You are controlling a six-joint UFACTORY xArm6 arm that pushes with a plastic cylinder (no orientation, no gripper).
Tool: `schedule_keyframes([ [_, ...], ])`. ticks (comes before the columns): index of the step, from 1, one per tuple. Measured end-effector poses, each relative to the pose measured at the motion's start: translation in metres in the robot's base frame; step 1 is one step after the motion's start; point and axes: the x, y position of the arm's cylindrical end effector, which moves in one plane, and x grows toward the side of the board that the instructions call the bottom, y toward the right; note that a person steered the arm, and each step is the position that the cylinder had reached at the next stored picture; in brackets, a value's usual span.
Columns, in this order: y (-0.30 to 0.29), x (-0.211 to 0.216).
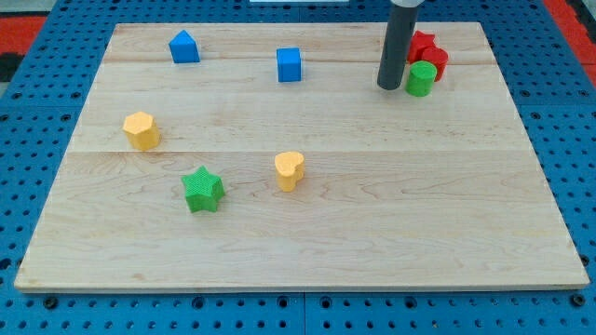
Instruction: Slide the green star towards up and a bit left
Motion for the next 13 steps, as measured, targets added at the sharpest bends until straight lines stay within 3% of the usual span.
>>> schedule_keyframes([
  [1,0.017,0.070],
  [2,-0.012,0.120],
  [4,-0.019,0.135],
  [6,-0.075,0.223],
  [7,-0.141,0.235],
  [8,-0.203,0.207],
  [9,-0.198,0.165],
  [10,-0.193,0.174],
  [11,-0.193,0.218],
  [12,-0.256,0.219],
  [13,-0.255,0.205],
])
